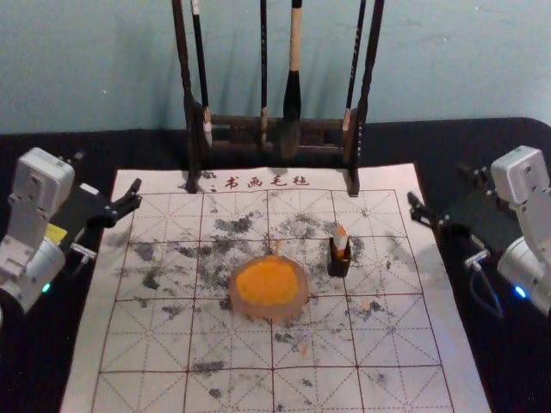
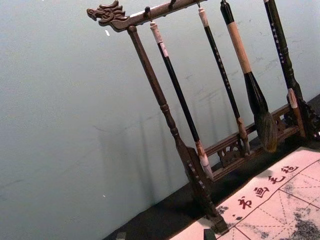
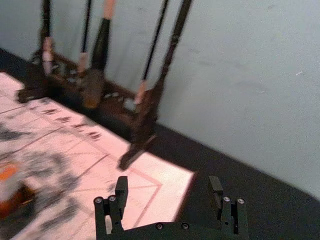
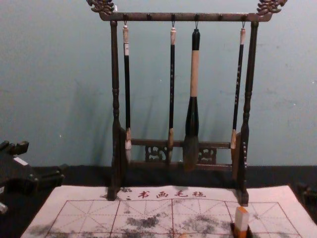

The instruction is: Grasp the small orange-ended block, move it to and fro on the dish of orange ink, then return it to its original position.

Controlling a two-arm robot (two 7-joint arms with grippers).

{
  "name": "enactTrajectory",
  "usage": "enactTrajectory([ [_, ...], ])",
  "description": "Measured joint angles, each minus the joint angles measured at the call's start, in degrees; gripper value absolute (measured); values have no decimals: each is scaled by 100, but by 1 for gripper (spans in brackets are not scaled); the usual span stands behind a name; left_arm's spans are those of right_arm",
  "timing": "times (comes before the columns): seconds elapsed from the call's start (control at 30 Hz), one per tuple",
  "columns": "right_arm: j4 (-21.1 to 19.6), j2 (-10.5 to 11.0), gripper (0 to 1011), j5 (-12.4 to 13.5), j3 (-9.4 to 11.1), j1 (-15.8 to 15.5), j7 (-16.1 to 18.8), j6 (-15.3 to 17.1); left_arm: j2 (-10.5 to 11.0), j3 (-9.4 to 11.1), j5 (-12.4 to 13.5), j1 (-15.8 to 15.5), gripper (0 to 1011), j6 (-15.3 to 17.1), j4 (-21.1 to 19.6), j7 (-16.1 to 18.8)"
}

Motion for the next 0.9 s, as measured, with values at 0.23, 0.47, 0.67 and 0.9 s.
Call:
enactTrajectory([
  [0.23,-528,108,1002,385,46,-344,499,544,0,0,0,0,1001,0,0,0],
  [0.47,-917,78,1002,690,69,-519,896,993,0,0,0,0,1001,0,0,0],
  [0.67,-989,-92,1002,737,0,-478,1048,1285,0,0,0,0,1001,0,0,0],
  [0.9,-881,-471,1000,672,-115,-248,1073,1689,0,0,0,0,1001,0,0,0],
])
